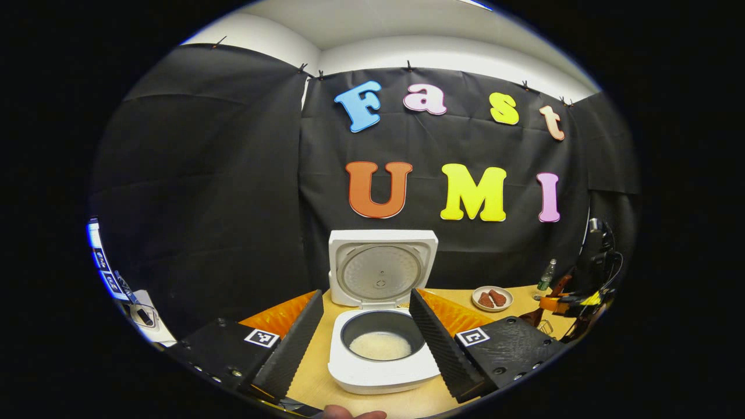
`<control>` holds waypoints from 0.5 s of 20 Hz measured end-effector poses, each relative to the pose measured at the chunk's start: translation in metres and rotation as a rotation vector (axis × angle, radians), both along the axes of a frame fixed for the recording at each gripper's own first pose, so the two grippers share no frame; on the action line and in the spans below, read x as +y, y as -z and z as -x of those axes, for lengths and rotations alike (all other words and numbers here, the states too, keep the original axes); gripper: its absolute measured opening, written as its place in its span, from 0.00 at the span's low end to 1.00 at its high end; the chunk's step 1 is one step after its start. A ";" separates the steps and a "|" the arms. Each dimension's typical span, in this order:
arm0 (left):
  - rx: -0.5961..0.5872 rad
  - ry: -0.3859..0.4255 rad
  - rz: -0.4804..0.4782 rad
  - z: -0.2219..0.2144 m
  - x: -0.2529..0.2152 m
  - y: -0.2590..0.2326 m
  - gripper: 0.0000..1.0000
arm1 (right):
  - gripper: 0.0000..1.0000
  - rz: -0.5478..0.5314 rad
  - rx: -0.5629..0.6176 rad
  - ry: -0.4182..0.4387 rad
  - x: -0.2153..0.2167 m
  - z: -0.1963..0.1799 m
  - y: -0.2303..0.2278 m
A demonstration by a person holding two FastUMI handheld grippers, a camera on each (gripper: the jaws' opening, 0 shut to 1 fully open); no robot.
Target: Close the left gripper, press the button to open the rice cooker; take a wooden spoon from the chopstick holder with the right hand, scoop a spoonful of rice and pour it into the rice cooker, then put the wooden spoon back into the chopstick holder.
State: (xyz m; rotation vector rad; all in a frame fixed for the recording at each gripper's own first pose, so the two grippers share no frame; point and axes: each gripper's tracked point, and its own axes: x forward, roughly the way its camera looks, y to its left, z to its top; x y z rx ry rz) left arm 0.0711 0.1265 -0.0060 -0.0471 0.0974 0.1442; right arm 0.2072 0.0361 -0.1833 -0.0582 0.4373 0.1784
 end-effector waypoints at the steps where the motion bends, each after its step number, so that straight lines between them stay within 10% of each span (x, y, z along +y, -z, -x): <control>1: 0.007 -0.008 0.008 0.003 0.006 0.002 0.95 | 0.11 0.024 0.013 -0.005 0.005 -0.001 0.015; 10: 0.063 -0.044 0.016 0.009 0.043 0.021 0.93 | 0.11 0.297 0.042 -0.014 0.019 0.004 0.093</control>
